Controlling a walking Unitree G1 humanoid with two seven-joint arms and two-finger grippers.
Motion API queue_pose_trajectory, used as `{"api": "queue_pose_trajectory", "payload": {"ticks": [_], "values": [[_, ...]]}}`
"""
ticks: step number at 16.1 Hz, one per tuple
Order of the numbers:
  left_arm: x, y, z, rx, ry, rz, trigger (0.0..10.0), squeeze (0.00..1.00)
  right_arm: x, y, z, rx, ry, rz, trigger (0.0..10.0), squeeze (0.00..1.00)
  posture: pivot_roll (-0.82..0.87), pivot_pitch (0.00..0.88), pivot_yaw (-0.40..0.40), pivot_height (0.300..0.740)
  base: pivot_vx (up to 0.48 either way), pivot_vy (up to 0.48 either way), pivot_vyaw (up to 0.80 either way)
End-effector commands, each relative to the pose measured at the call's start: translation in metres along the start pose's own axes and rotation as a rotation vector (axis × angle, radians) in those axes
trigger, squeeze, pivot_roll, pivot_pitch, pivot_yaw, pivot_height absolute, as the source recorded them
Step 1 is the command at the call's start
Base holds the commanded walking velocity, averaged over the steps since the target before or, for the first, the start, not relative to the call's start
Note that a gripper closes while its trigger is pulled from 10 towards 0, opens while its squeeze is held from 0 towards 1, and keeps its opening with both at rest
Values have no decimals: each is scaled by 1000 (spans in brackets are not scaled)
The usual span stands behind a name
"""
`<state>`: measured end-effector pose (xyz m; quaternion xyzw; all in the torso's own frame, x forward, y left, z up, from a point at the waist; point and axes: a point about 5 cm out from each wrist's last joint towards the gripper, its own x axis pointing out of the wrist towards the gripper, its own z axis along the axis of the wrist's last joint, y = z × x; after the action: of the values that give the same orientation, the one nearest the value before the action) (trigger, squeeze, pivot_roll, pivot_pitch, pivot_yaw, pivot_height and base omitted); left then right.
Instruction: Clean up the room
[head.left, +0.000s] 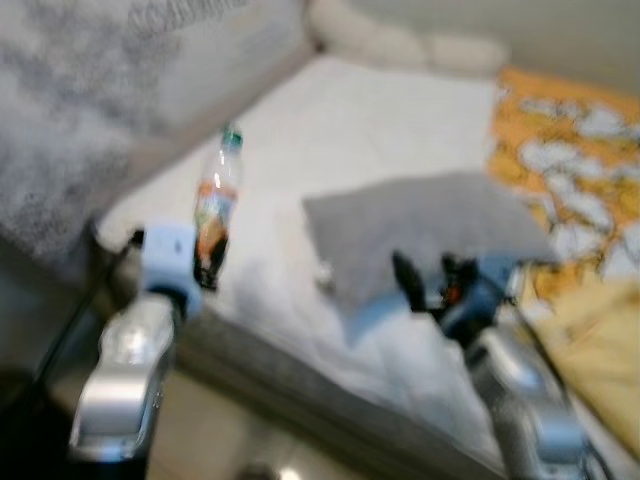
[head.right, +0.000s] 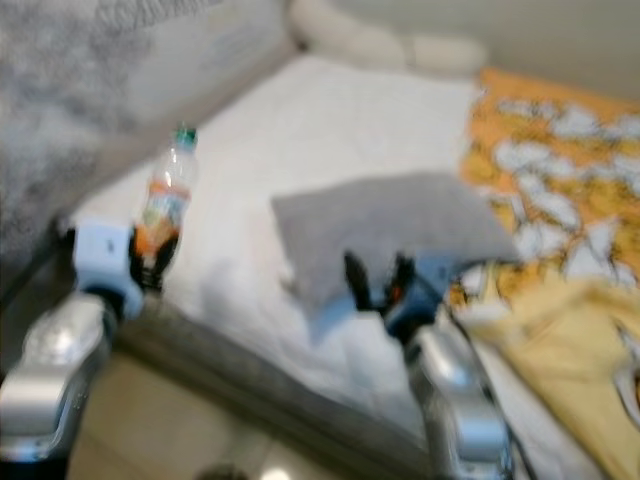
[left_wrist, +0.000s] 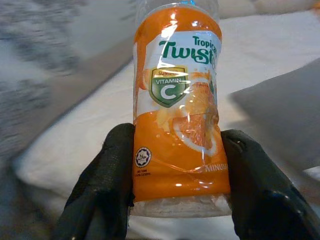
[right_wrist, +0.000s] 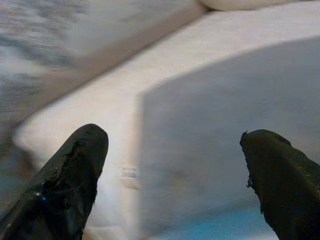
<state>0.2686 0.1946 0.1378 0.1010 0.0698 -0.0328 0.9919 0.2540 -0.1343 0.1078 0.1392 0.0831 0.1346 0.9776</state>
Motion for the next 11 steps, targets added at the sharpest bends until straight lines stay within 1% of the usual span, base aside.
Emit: {"api": "queue_pose_trajectory", "payload": {"ticks": [1,7,9,11], "values": [[1,-5,6,10,-33,-9,10000,0,0,-4,5,-16,-13,-12,10000,0,7,0,-21,740,0,0,800],[4,-8,8,4,-44,-16,10000,0,3,-2,3,-13,-5,-5,10000,0,11,0,-19,740,0,0,800],[5,-10,9,4,-51,-29,10000,0,5,-2,-2,-45,38,9,10000,0,12,0,-18,740,0,0,800],[5,-10,9,7,-54,-33,10000,0,5,-1,-4,-45,45,15,10000,0,12,0,-17,740,0,0,800]]}}
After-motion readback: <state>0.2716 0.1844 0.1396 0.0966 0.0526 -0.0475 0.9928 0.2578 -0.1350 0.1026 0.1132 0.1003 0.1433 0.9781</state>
